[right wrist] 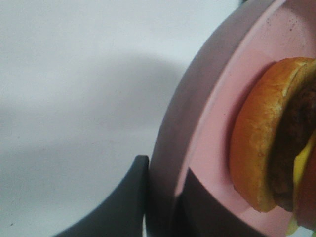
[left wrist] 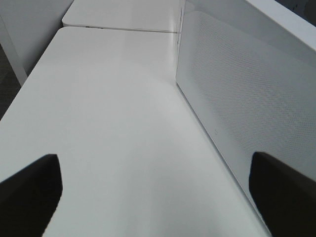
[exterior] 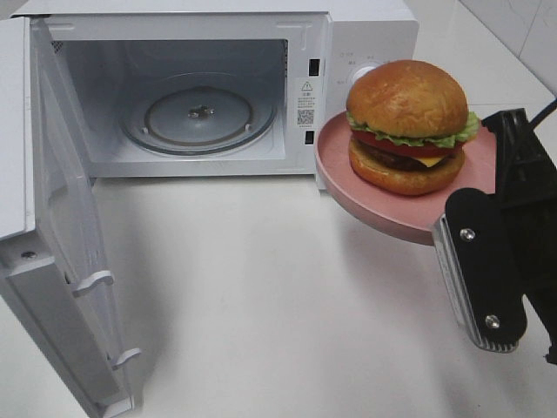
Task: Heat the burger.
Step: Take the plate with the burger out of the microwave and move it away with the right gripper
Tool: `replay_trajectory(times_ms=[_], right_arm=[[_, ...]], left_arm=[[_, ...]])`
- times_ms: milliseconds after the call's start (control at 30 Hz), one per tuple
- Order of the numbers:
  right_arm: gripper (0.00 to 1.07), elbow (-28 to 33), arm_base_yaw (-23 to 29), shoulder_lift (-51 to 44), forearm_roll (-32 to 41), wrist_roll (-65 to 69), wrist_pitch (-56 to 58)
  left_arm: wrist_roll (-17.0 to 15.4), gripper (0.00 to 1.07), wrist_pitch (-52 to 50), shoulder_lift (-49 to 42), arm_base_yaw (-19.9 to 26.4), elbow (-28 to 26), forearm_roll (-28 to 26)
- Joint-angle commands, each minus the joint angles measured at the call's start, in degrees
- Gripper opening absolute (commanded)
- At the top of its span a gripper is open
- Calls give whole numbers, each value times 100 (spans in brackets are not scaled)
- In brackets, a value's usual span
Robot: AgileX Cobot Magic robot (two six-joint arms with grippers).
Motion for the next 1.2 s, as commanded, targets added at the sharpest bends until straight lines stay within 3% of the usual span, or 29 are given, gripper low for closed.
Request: replay_trajectory(times_ms=[33, 467, 1200], right_arm=[[0, 80, -29, -92, -493, 596, 132], [0, 115, -29, -92, -1627, 3249, 1576], [0, -63, -29, 1026, -1770, 6618, 3438]], left_arm=[[-23, 98, -23, -115, 11, 23, -6], [-23, 98, -23, -115, 11, 23, -6], [-23, 98, -23, -115, 11, 23, -6]])
